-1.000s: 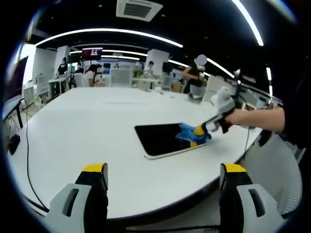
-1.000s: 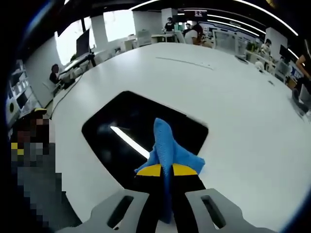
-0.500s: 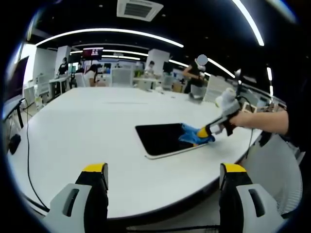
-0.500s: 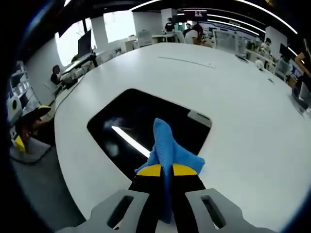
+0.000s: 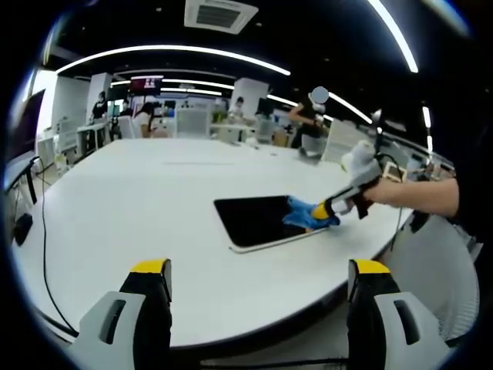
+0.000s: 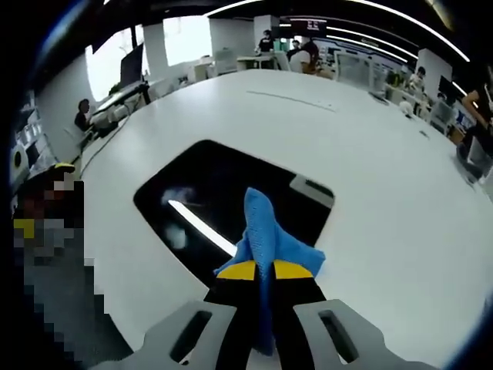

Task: Wipe the mirror surface with the cleaning cloth until all visible marks leave the cleaned area.

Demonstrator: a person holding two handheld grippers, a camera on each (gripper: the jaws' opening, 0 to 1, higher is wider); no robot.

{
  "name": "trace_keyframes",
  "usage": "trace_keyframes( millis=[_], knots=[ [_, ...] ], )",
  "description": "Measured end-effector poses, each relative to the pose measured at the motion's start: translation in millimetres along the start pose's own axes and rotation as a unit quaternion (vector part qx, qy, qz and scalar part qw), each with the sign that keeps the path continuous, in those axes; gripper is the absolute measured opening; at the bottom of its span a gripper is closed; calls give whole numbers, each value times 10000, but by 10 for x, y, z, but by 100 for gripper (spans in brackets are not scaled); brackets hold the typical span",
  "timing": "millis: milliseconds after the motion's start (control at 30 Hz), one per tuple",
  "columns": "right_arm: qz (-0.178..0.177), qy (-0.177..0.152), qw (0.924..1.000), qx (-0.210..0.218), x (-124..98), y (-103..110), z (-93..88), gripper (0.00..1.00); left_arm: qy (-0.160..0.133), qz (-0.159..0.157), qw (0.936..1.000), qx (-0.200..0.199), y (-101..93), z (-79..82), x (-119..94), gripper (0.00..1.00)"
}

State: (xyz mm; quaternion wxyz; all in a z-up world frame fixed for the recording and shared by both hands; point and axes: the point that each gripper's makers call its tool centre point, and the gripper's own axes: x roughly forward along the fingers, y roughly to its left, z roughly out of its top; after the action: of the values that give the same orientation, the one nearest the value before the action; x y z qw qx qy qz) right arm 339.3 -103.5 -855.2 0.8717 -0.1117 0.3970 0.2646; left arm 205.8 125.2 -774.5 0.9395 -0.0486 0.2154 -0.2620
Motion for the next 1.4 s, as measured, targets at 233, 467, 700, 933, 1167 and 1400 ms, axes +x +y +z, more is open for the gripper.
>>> trace_keyframes(
  millis=[233, 467, 700, 933, 1167, 1400],
  knots=[
    [8, -10, 10000, -45, 2, 72, 9, 0, -10, -6, 10000, -7, -1, 5, -2, 95],
    [68, -43, 9999, 75, -2, 107, 15, 0, -21, -13, 10000, -8, -3, 9, -1, 95],
    [173, -107, 9998, 51, 43, 244, 77, 0, -22, -12, 10000, -9, -3, 8, -2, 95],
    [366, -145, 9992, -11, 132, 461, 167, 0, -30, -6, 10000, -15, 1, 9, -3, 95],
    [588, -196, 9980, -99, 236, 729, 283, 0, -30, -2, 10000, -16, 3, 9, -5, 95],
    [715, -221, 9971, -162, 293, 880, 348, 0, -41, -3, 10000, -24, 2, 13, -5, 95]
  ],
)
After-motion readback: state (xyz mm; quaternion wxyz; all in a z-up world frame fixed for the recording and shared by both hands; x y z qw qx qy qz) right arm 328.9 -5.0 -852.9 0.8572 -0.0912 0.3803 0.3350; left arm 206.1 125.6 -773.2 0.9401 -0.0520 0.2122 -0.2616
